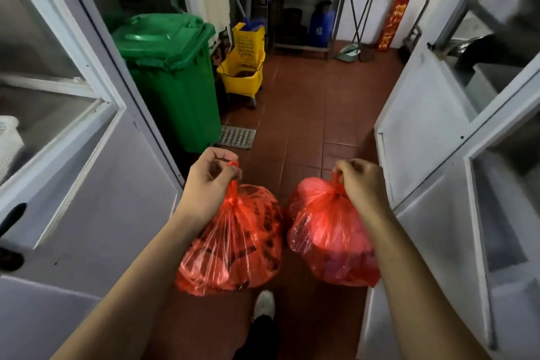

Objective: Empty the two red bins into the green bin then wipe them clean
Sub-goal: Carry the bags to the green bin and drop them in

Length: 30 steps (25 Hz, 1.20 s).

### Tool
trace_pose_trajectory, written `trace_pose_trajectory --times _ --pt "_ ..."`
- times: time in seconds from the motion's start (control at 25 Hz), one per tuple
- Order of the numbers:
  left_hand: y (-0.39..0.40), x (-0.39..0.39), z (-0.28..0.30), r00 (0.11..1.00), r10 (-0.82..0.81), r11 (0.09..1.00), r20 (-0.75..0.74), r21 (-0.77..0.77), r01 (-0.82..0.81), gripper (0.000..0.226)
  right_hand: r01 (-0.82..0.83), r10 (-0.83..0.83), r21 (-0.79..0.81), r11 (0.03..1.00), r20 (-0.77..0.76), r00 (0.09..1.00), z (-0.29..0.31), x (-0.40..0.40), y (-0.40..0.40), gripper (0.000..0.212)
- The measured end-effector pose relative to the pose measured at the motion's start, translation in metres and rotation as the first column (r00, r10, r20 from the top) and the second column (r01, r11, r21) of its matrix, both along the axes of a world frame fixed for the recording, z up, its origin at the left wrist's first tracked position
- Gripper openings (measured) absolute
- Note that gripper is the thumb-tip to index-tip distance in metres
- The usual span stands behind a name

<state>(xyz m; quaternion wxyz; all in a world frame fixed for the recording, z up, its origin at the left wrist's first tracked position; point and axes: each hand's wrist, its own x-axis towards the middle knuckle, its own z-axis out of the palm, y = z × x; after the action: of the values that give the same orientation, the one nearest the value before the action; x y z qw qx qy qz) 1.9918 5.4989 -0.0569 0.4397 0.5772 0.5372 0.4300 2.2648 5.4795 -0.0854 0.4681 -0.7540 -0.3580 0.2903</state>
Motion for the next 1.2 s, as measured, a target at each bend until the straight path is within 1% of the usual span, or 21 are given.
trace_pose_trajectory --times 0.08,0.2,0.28,0.48,0.68,0.8,0.92,1.0,1.08,1.16,1.2 --pt "0.042 0.013 -0.004 1.0 -0.002 1.0 0.004 -0.021 0.002 0.017 0.004 -0.004 -0.005 1.0 0.004 1.0 -0.002 0.012 0.042 0.017" --pt "0.099 0.03 -0.006 0.999 -0.001 0.998 0.039 -0.06 0.003 0.017 0.016 -0.016 -0.029 0.999 0.026 1.0 -0.001 0.03 0.1 0.03" --pt "0.142 0.043 -0.005 1.0 -0.003 0.998 0.022 -0.067 0.004 0.016 0.033 -0.032 -0.03 0.999 0.031 0.999 -0.001 0.044 0.142 0.037" --pt "0.24 0.077 -0.003 1.0 -0.003 0.999 -0.002 -0.051 0.002 0.019 0.013 -0.012 -0.018 1.0 0.036 0.999 0.008 0.078 0.238 0.031" --pt "0.337 0.115 -0.001 0.999 0.036 0.998 -0.013 -0.059 -0.036 0.015 -0.046 0.047 -0.011 0.999 0.044 0.998 0.006 0.112 0.352 0.031" --pt "0.392 0.141 -0.005 0.995 0.094 0.993 -0.03 -0.062 -0.096 0.017 -0.102 0.102 -0.026 0.994 0.006 0.995 -0.004 0.134 0.423 0.028" --pt "0.449 0.162 -0.01 0.987 0.156 0.984 -0.031 -0.083 -0.158 0.022 -0.159 0.16 -0.043 0.986 0.033 0.987 -0.005 0.158 0.49 0.025" --pt "0.485 0.175 -0.009 0.982 0.188 0.98 -0.023 -0.067 -0.19 0.028 -0.205 0.208 -0.051 0.977 0.053 0.977 -0.004 0.171 0.534 0.024" --pt "0.52 0.187 -0.008 0.975 0.222 0.973 -0.023 -0.056 -0.223 0.031 -0.242 0.244 -0.045 0.969 0.035 0.969 -0.004 0.179 0.578 0.024" --pt "0.555 0.196 -0.007 0.968 0.251 0.966 -0.004 -0.063 -0.251 0.03 -0.281 0.282 -0.049 0.958 0.015 0.959 -0.006 0.186 0.622 0.026" --pt "0.571 0.2 -0.007 0.966 0.259 0.964 0.006 -0.058 -0.258 0.025 -0.299 0.301 -0.051 0.953 0.017 0.954 -0.006 0.188 0.642 0.027"
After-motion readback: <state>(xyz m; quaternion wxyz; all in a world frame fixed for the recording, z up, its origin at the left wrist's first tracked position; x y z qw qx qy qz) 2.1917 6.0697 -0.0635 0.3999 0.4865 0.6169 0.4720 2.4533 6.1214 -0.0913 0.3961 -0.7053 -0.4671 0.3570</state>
